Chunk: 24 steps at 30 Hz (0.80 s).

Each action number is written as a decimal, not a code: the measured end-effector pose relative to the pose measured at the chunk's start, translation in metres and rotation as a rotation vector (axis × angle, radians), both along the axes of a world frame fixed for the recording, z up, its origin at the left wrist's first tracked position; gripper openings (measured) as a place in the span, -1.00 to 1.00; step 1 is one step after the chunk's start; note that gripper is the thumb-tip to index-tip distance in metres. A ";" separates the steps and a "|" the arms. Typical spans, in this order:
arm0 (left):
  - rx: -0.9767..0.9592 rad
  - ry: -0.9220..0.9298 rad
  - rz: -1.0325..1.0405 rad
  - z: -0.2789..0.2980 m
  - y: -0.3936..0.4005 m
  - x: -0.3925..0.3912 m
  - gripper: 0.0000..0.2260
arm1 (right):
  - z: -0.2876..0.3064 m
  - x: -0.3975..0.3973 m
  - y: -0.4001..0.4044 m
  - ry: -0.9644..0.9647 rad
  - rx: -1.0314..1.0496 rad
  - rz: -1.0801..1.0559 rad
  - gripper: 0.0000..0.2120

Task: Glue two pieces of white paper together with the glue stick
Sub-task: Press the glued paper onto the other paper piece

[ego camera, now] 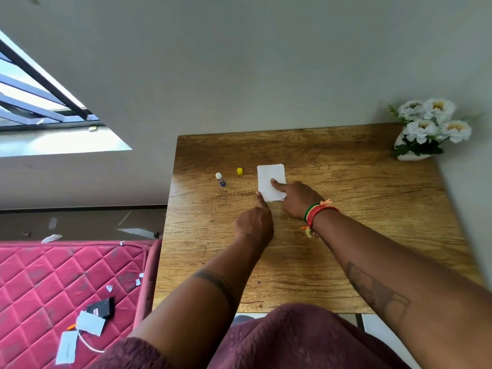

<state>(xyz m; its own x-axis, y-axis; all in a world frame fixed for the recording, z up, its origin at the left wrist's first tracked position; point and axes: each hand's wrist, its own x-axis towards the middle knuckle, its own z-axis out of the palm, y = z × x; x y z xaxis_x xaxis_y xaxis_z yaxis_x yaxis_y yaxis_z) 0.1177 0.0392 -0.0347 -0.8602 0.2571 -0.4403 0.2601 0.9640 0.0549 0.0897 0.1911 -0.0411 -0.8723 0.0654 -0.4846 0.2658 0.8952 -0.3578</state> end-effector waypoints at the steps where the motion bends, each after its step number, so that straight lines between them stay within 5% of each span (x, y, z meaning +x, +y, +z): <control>1: 0.003 0.003 0.011 0.003 0.002 -0.003 -0.35 | -0.001 0.000 0.001 0.002 -0.005 0.007 -0.34; 13: 0.033 -0.050 0.021 0.007 0.011 -0.021 -0.30 | -0.012 0.002 0.012 0.164 -0.168 -0.098 -0.61; 24: 0.048 -0.078 0.029 0.013 0.013 -0.025 -0.30 | -0.004 -0.001 0.003 0.078 -0.161 -0.386 -0.12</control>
<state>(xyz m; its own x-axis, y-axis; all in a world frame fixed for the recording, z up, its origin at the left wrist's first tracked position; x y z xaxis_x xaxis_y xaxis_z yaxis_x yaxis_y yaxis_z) 0.0923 0.0521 -0.0213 -0.8312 0.2549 -0.4941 0.2249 0.9669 0.1205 0.0883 0.1939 -0.0455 -0.8332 0.3234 -0.4486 0.5371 0.6662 -0.5174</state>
